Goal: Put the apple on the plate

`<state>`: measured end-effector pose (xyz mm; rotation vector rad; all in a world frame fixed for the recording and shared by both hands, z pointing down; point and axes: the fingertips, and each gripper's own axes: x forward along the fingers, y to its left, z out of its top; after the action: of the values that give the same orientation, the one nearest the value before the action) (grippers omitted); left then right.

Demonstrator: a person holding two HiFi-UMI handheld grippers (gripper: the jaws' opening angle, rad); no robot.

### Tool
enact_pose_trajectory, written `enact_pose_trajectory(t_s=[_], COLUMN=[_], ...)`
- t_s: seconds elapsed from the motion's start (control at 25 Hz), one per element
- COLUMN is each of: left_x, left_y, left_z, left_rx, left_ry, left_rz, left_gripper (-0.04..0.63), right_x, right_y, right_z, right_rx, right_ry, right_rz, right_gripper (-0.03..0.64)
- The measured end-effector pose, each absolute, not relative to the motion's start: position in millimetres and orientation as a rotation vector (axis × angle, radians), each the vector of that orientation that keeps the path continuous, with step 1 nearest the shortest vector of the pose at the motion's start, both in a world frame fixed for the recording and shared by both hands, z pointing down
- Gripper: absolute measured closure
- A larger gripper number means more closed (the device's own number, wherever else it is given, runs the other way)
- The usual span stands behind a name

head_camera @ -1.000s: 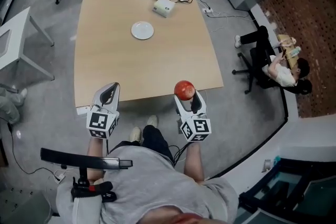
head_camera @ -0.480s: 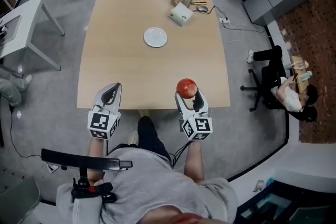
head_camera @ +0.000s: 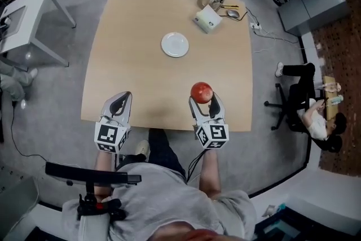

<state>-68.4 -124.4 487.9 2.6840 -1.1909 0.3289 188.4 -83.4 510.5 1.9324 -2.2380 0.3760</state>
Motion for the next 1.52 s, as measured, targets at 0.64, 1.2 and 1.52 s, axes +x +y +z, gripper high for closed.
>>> enact_pose_trajectory(t_s=[0.64,1.2,1.52], left_x=[-64,-65,-68], left_y=[-164,-178,-185], left_z=[534,555,566], left_rx=[2.587,2.510,2.471], left_ry=[-1.230,-1.244,-1.265], left_rz=[0.461,0.479,0.496], left_gripper=[0.575,0.575,0.575], right_x=[201,200,198], right_y=[-183,-260,-294], right_z=[569,613,638], right_rx=[1.842,1.760,1.712], right_ry=[-2.268,-2.293,-2.288], right_rz=[0.438,0.421,0.428], right_gripper=[0.256,0.256,0.256])
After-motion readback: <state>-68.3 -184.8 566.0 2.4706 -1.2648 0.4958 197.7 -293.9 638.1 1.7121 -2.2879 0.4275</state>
